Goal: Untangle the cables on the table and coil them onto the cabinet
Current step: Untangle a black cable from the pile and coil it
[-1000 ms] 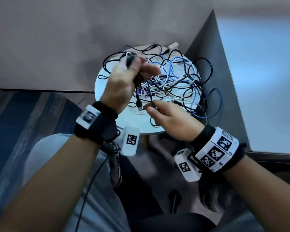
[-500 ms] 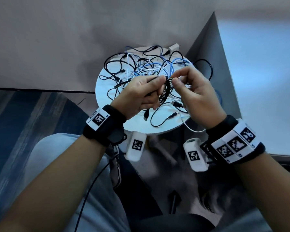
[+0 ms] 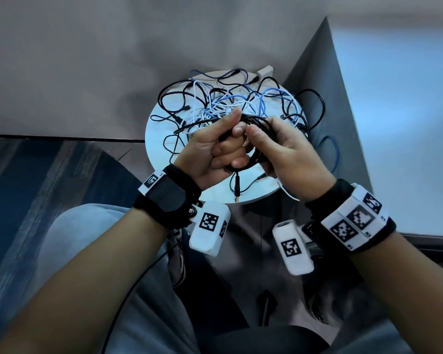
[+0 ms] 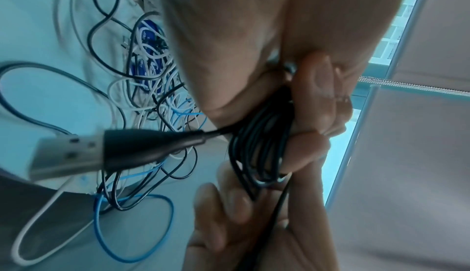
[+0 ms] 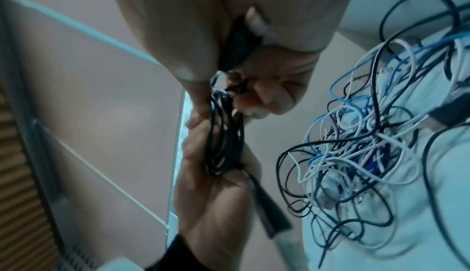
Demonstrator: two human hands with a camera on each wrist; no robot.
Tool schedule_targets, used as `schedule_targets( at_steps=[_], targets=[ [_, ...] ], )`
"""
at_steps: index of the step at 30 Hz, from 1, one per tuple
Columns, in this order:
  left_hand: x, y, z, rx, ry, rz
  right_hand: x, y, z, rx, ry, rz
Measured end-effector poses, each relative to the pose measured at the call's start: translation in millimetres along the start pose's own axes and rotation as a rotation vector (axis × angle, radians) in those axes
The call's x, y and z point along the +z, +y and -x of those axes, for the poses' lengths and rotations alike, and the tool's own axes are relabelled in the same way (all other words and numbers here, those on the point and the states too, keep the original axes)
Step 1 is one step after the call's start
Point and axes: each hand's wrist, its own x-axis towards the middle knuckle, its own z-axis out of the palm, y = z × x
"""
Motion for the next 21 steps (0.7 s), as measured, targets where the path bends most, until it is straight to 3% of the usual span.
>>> schedule_targets(
  at_steps=[4, 8, 11, 15, 21],
  targets=[
    [3.2, -2.0, -2.7, 0.030, 0.098, -0.019, 0.1, -4.3, 2.3, 0.073, -0.012, -0.189],
    [7.9, -8.2, -6.1, 0.056, 0.241, -0.212, 2.1, -3.0, 1.2, 0.147, 0.070, -0.223],
    [7.2, -10.5, -6.3, 0.047, 0.258, -0.238, 1.2, -5.7, 1.1, 0.202, 0.126, -0.208],
    [7.4, -8.6, -6.5, 0.034, 0.247, -0.272, -2.5, -4.3, -1.1, 0.197, 0.094, -0.240],
    [1.0, -10.3, -5.3, 0.156, 0.313, -0.705, -5.6, 0.9, -1.6, 0.148, -0.019, -0.107]
  ],
)
